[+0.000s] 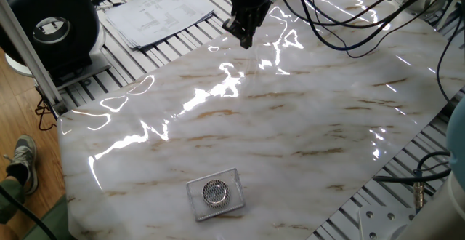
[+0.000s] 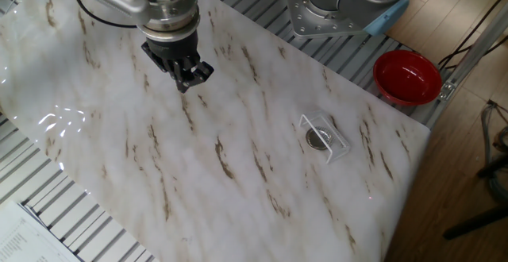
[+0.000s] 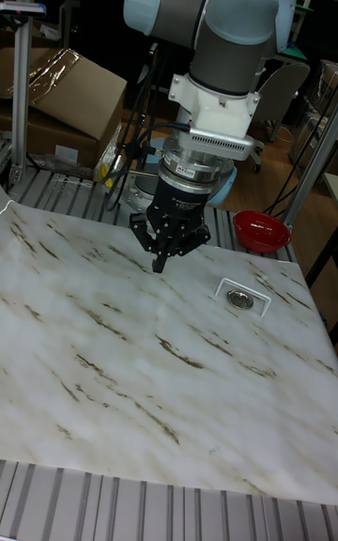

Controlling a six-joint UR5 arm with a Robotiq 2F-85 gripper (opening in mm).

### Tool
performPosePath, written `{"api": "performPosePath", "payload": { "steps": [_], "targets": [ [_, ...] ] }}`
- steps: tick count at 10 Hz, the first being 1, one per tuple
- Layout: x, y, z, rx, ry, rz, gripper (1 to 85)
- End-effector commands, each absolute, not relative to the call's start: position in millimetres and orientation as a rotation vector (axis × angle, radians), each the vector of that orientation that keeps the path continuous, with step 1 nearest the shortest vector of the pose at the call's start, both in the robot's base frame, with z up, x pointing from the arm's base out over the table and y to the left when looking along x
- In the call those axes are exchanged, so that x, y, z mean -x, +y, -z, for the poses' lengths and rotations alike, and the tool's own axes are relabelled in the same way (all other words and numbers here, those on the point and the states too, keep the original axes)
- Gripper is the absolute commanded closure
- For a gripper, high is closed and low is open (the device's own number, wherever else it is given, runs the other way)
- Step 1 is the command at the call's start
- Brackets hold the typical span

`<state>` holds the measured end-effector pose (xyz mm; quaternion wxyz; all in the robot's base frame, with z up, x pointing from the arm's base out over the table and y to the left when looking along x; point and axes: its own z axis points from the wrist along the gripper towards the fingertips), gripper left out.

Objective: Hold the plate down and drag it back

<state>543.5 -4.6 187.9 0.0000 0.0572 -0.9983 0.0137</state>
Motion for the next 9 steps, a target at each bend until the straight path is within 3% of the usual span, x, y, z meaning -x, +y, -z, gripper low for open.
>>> {"api": "performPosePath", "payload": {
  "steps": [1,3,9],
  "targets": [
    [-545,2,-188,-0.165,-3.143,-0.006,84.0],
    [-543,26,-189,-0.047,-3.142,0.122,84.0],
    [-541,44,-179,0.023,-3.17,0.182,84.0]
  ]
}}
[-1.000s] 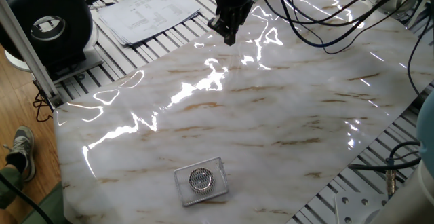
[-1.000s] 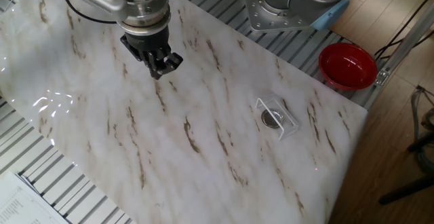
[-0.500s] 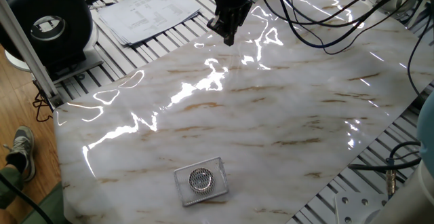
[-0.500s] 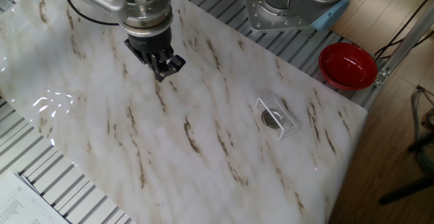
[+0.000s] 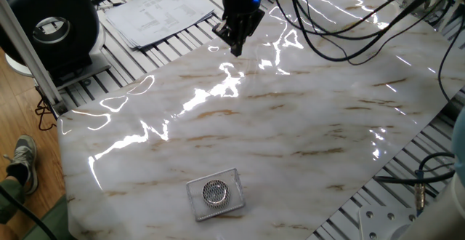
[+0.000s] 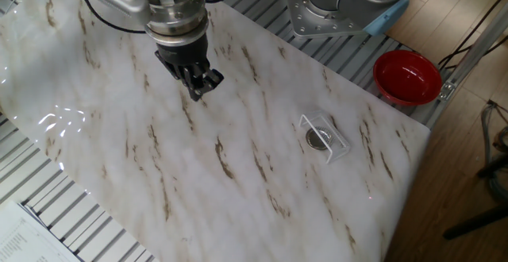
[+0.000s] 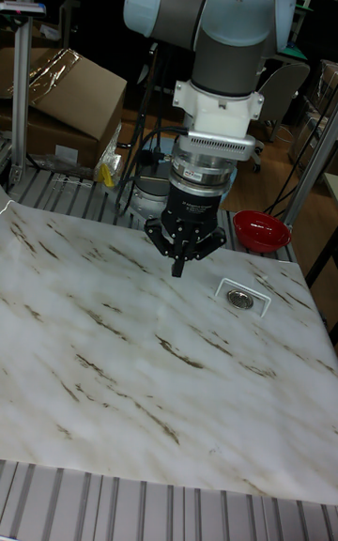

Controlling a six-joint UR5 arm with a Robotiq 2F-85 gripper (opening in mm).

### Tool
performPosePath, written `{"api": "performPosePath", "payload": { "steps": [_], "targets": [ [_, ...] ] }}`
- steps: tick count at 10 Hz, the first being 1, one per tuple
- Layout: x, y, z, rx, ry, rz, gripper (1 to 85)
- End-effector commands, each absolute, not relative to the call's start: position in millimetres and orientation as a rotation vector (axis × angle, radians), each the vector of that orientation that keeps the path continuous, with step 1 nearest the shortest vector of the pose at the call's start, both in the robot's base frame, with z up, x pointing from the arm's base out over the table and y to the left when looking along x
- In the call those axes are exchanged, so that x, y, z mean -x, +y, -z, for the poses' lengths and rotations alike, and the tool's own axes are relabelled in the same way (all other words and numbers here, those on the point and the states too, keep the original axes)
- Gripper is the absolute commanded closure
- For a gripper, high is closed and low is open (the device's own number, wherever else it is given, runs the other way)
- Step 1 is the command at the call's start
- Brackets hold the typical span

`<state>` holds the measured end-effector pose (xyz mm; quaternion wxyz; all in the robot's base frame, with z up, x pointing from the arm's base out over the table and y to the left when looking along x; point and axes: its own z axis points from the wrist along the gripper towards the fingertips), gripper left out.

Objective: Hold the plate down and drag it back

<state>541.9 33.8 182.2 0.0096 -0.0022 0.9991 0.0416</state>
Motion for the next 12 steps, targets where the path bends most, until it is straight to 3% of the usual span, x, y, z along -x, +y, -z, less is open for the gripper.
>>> {"api": "performPosePath", "payload": {
  "steps": [1,12],
  "targets": [
    [-543.7,47.6,-172.7,-0.032,3.074,-0.194,84.0],
    [-546.7,52.6,-168.4,0.001,3.046,-0.198,84.0]
  ]
}}
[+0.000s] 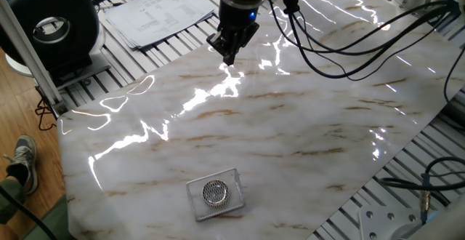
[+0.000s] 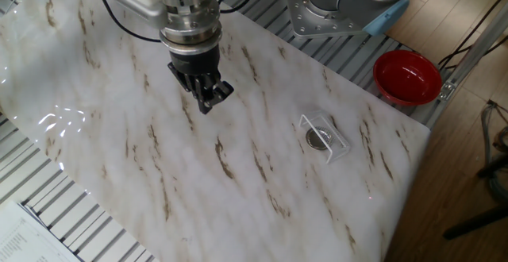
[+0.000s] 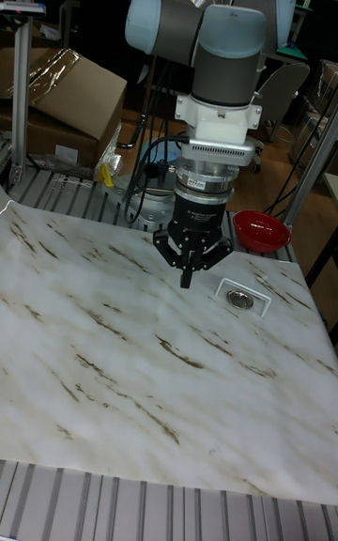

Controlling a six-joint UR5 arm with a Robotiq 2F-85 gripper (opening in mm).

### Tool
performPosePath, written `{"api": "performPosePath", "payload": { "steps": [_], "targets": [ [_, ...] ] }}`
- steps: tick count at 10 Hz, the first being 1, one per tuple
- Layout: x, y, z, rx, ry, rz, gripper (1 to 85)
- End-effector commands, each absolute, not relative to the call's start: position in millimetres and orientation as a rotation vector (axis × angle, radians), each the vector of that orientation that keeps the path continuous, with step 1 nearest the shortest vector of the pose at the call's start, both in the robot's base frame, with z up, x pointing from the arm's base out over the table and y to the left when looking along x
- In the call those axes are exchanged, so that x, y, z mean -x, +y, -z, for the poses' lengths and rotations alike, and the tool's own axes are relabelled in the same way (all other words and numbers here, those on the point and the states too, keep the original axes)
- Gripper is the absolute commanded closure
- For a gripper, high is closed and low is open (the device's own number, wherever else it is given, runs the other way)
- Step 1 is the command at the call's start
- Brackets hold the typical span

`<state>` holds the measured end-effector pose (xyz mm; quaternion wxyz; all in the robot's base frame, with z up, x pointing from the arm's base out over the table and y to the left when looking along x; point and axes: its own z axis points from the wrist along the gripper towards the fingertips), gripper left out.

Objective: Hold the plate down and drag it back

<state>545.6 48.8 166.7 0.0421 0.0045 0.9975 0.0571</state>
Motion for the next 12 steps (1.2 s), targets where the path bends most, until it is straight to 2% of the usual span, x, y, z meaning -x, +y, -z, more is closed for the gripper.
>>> {"api": "performPosePath", "payload": {
  "steps": [1,3,6,7,8,10,12],
  "targets": [
    [-547,55,-169,0.035,3.041,-0.21,84.0],
    [-545,64,-170,0.038,3.047,-0.264,84.0],
    [-539,52,-168,0.142,3.066,-0.19,84.3],
    [-530,56,-168,0.227,3.089,-0.217,84.3],
    [-532,45,-167,0.243,3.087,-0.149,84.3],
    [-523,50,-167,0.27,3.118,-0.186,84.3],
    [-519,84,-173,0.267,3.103,-0.394,84.3]
  ]
}}
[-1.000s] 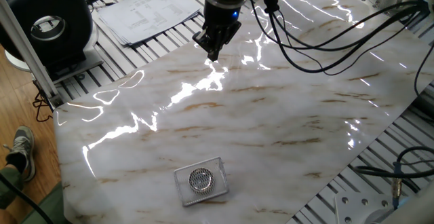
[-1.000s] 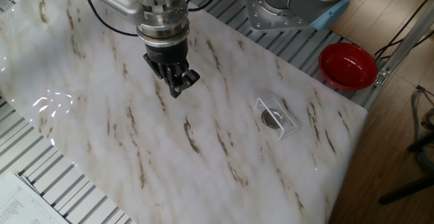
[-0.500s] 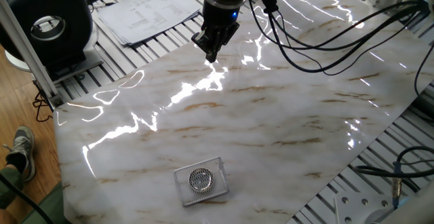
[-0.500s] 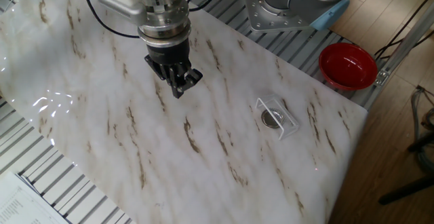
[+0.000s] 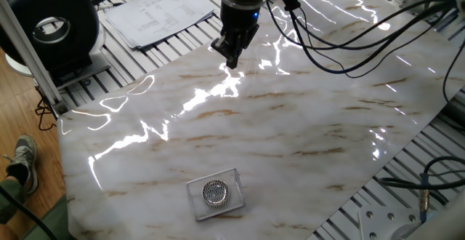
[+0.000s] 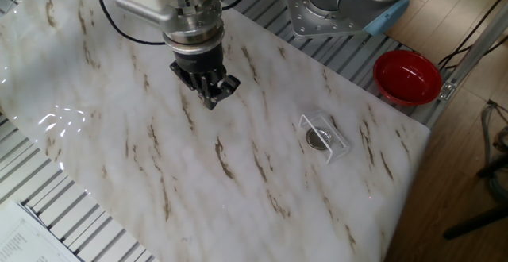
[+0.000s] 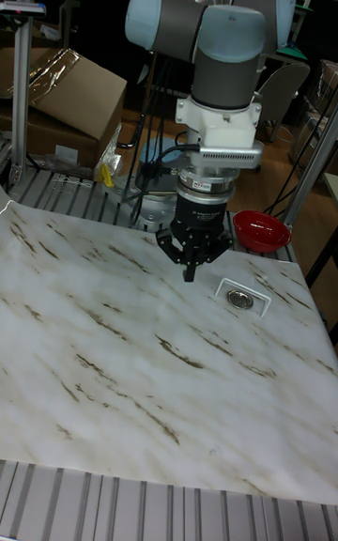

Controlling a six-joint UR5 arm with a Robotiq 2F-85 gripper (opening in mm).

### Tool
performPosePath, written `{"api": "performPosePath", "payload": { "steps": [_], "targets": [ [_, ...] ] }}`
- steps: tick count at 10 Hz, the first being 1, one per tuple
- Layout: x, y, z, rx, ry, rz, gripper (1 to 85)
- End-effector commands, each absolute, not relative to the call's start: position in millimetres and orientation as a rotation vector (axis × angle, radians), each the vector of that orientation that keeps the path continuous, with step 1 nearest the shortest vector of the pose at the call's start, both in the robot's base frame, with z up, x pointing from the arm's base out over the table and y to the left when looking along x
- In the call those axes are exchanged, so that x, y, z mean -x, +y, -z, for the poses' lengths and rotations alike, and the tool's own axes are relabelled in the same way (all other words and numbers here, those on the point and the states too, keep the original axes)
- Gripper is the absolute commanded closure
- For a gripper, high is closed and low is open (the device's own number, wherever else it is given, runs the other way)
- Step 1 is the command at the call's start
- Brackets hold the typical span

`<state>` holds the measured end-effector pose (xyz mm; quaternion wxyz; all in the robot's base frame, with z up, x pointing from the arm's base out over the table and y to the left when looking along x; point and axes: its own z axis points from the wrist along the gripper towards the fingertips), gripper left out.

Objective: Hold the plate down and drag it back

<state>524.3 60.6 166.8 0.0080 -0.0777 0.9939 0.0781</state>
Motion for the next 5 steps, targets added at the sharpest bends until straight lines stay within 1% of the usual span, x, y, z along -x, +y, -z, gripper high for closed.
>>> {"api": "performPosePath", "payload": {
  "steps": [1,3,5],
  "targets": [
    [-511,100,-170,0.225,3.082,-0.407,84.3],
    [-487,143,-163,0.186,3.068,-0.462,84.3],
    [-471,171,-144,0.169,3.08,-0.416,84.3]
  ]
}}
